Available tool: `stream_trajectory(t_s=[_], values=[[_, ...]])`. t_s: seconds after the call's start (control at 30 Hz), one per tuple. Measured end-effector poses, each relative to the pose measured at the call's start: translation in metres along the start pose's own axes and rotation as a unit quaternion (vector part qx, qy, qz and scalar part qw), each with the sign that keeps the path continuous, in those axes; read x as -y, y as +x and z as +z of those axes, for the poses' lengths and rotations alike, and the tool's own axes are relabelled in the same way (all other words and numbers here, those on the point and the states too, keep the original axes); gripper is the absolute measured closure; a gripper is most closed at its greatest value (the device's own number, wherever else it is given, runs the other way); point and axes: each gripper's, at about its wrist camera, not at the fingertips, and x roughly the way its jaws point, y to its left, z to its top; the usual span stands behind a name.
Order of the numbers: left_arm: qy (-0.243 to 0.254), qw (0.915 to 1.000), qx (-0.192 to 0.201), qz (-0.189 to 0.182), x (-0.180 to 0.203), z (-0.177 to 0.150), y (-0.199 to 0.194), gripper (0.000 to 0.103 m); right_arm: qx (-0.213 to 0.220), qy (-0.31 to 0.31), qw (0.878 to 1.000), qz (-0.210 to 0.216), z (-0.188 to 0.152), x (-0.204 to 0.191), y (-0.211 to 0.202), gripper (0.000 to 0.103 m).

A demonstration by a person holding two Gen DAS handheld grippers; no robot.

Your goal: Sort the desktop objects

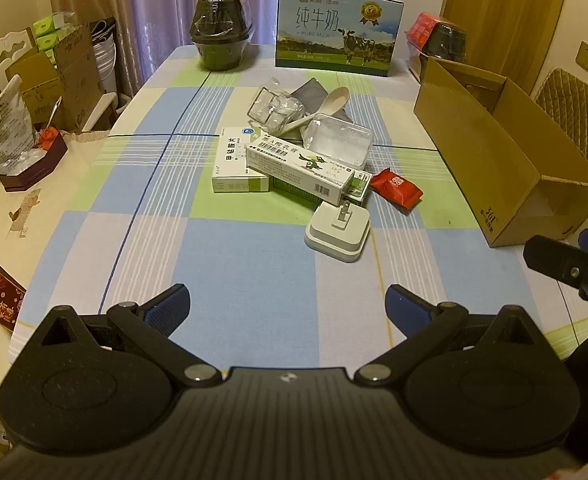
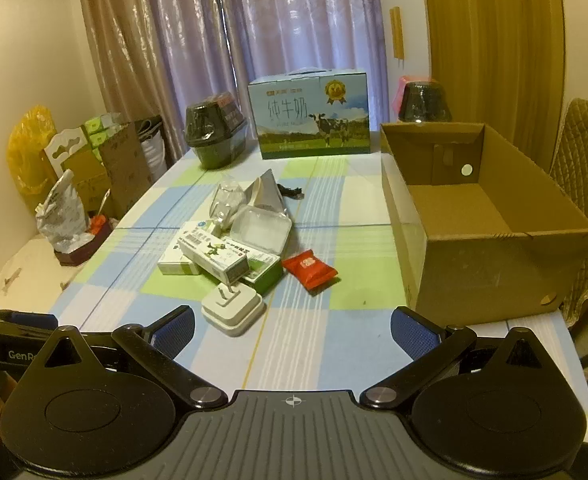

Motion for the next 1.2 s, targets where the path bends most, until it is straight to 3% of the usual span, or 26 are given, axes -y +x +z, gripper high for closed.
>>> stream_trajectory(t_s=[1.2], values=[[-0.023,0.9997,-0.003,0.011,0.0013,0.0008,-0.0012,0.001,-0.005,-0.002,1.0,-0.002,-0.0011,0.0013,0.0044,0.002]])
